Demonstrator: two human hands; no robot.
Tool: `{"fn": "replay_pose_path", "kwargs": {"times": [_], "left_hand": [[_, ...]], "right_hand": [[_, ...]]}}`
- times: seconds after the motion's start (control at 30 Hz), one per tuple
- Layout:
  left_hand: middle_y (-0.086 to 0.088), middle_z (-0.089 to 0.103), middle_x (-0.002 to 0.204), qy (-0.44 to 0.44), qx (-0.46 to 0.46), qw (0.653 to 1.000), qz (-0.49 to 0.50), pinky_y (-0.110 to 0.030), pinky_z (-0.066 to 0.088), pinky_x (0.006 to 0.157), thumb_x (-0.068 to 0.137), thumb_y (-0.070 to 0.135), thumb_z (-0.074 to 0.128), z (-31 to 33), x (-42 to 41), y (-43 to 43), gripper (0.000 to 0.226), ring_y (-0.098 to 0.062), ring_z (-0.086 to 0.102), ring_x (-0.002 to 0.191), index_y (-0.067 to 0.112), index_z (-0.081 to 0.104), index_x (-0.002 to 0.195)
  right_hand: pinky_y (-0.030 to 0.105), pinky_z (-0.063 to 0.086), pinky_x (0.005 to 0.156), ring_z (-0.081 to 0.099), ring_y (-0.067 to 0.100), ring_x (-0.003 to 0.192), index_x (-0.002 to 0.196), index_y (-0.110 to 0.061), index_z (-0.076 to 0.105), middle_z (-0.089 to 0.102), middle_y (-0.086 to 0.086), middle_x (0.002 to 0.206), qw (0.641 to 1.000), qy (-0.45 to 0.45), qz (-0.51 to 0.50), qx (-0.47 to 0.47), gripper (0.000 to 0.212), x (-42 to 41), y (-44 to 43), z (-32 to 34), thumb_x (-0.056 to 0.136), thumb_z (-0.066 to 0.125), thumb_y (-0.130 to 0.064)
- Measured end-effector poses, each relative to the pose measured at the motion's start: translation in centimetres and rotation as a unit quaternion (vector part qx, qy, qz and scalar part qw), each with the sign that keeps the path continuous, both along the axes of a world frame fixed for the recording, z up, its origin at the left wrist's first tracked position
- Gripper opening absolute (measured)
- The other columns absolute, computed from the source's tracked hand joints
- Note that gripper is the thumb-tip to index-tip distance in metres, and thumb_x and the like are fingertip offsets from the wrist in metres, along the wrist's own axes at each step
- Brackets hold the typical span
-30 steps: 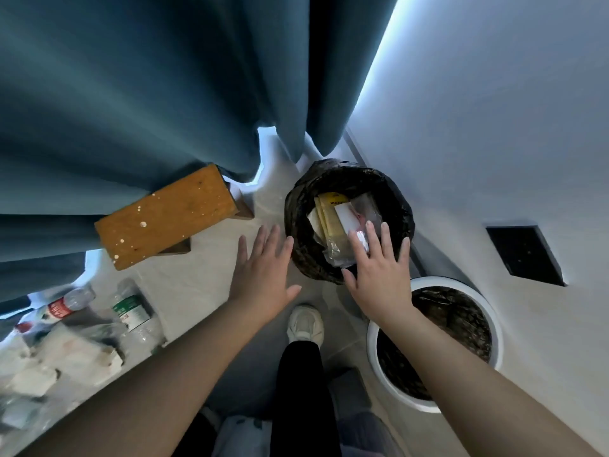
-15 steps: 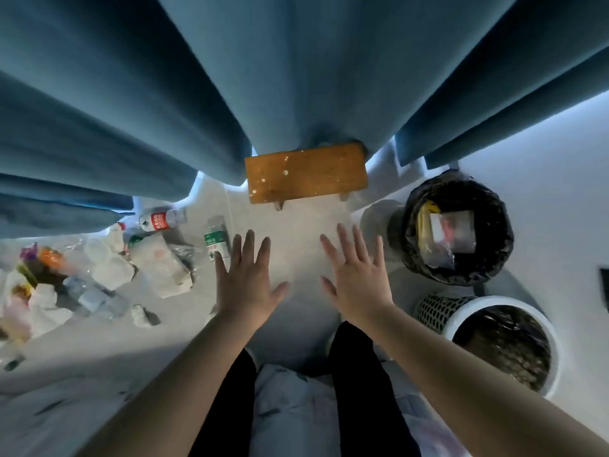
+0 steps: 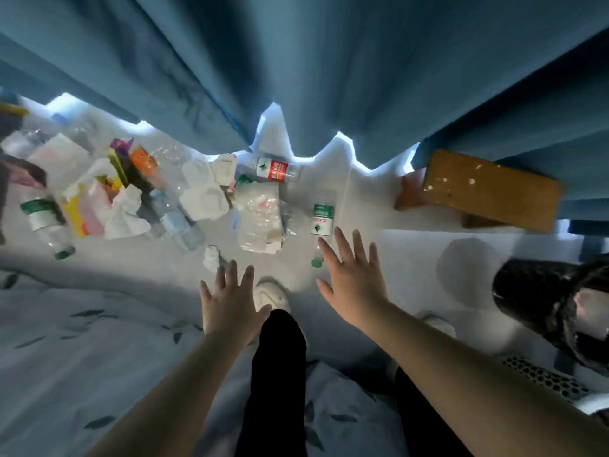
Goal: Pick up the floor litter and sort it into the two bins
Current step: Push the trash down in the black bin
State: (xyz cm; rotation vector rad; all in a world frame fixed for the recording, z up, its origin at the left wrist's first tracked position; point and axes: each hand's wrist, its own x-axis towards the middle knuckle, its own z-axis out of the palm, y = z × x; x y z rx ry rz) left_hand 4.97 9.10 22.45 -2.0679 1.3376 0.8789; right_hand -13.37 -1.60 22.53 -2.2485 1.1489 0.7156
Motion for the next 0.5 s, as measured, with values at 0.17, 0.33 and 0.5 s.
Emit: {"fn": "replay_pose_path", "kwargs": {"times": [0.17, 0.33, 0.5], "left_hand": [[-0.008, 0.002, 0.159, -0.005, 0.009, 0.999, 0.040, -0.053, 0.017, 0.114, 0.085, 0.060, 0.049, -4.9, 6.6, 2.4, 0.084, -0.032, 0.003, 0.146, 0.025, 0.007, 0.149], [-0.009, -0.004, 0.159, 0.001, 0.034, 0.991, 0.126, -0.051, 0.024, 0.113, 0.084, 0.059, 0.055, -13.1, 9.9, 3.0, 0.093, -0.035, 0.002, 0.145, 0.025, -0.001, 0.150], [-0.006, -0.011, 0.158, -0.001, 0.028, 0.981, 0.192, -0.049, 0.032, 0.107, 0.080, 0.049, 0.067, -22.3, 11.0, 3.0, 0.101, -0.038, 0.006, 0.144, 0.031, -0.004, 0.150]], "right_hand": [[0.049, 0.020, 0.116, 0.003, 0.035, 0.147, 0.153, -0.026, 0.000, -0.006, 0.005, 0.161, 0.992, 0.039, -0.076, 0.090, 0.076, 7.4, 1.6, -6.2, 0.096, 0.046, -0.045], [0.045, 0.035, 0.105, 0.024, 0.029, 0.142, 0.151, -0.024, 0.009, 0.015, 0.005, 0.158, 0.964, 0.059, -0.225, 0.129, 0.082, 10.9, 1.4, -14.2, 0.088, 0.058, -0.045], [0.041, 0.045, 0.093, 0.043, 0.028, 0.128, 0.145, -0.023, 0.023, 0.038, 0.006, 0.143, 0.964, -0.002, -0.246, 0.104, 0.079, 13.8, 0.5, -22.5, 0.083, 0.069, -0.039]]}}
